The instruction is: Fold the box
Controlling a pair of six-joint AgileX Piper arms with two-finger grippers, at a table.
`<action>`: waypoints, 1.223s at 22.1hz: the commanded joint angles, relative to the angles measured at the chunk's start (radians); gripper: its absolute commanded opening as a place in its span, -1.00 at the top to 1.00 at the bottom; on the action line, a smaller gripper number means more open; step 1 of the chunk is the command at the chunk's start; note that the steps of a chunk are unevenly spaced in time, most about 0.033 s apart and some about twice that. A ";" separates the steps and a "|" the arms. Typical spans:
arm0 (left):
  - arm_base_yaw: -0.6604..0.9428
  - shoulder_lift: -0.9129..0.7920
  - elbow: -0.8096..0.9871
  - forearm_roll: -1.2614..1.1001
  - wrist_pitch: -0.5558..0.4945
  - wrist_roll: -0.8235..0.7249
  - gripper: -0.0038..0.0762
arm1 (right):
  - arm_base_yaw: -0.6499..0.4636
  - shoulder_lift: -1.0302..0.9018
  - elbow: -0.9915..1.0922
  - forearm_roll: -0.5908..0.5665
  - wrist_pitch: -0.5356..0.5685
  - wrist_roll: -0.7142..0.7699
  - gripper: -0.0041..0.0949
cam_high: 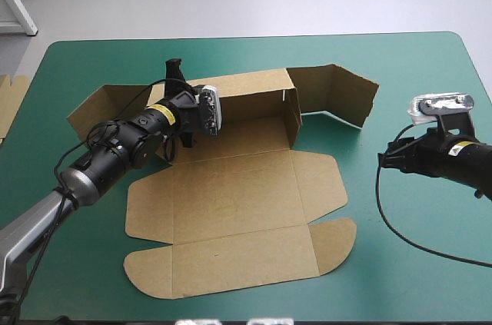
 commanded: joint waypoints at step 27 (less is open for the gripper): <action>-0.116 -0.133 0.212 -0.010 -0.199 -0.004 0.93 | -0.005 0.340 -0.475 0.036 0.111 0.039 0.05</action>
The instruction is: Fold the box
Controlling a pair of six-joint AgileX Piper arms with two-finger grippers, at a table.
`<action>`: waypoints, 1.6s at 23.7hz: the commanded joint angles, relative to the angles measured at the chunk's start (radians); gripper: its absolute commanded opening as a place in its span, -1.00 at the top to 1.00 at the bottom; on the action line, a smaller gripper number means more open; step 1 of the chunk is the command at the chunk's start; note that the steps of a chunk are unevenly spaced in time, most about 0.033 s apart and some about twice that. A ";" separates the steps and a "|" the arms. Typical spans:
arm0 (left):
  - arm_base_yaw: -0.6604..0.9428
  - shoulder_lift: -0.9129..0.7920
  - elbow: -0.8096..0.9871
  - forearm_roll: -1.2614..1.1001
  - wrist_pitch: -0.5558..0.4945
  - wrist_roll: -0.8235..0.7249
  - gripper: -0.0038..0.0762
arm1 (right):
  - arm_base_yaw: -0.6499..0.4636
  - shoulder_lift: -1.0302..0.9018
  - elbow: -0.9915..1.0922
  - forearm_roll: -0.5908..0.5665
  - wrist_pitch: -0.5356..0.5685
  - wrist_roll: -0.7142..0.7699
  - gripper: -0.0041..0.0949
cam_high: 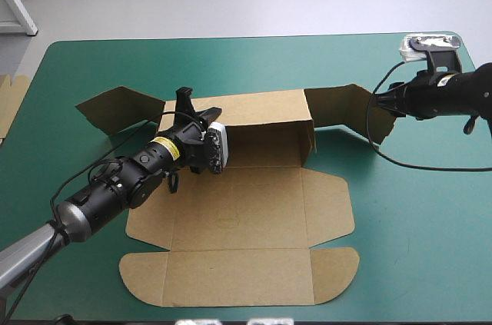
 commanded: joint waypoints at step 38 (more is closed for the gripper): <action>-0.016 0.009 -0.019 -0.086 -0.029 -0.019 0.93 | 0.030 0.564 -0.570 0.203 0.192 -0.089 0.35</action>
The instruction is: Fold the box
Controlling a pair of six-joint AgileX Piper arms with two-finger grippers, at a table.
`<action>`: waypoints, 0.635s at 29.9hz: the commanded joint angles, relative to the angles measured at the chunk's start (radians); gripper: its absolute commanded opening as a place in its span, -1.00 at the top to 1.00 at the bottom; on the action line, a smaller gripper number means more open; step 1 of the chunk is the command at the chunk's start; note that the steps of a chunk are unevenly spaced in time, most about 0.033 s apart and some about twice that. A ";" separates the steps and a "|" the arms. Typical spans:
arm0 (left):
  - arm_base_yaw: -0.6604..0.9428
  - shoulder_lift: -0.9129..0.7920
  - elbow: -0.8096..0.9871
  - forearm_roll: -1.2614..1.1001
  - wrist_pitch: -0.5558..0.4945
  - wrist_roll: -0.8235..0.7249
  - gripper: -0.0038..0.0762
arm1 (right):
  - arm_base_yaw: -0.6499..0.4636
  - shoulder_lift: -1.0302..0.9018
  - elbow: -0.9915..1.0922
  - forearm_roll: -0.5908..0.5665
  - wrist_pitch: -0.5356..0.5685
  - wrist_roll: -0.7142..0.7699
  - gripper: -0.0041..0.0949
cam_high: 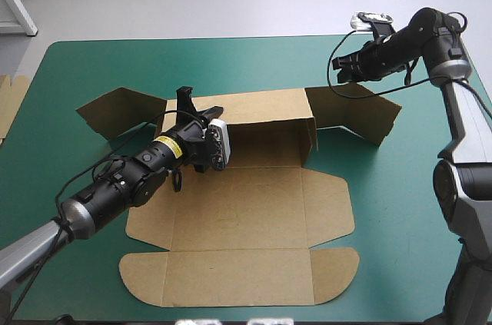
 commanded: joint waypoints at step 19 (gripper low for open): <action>-0.013 0.011 -0.016 -0.025 -0.088 0.052 0.93 | -0.007 -0.191 0.143 0.055 0.002 -0.058 0.36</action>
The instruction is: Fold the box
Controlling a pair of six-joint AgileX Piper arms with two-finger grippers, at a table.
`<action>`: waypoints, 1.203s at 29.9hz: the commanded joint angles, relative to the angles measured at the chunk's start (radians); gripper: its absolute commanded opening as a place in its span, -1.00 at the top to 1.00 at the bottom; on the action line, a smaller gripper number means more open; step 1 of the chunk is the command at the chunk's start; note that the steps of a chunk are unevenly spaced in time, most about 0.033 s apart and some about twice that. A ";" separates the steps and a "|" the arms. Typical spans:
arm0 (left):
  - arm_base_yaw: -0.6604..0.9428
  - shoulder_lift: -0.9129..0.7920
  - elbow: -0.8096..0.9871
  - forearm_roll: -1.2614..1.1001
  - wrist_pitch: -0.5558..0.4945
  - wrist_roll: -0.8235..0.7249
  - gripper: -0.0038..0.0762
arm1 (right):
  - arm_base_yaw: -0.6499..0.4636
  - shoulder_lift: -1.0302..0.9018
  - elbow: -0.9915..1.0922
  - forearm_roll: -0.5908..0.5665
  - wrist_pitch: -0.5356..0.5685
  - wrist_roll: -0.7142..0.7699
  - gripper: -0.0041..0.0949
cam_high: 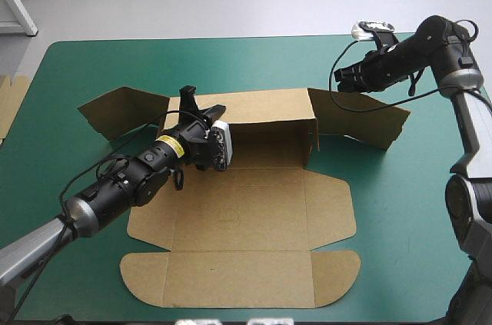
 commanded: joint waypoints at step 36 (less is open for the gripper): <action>-0.012 0.036 -0.017 -0.084 -0.129 0.027 0.93 | -0.070 -0.288 0.265 0.061 0.008 -0.064 0.37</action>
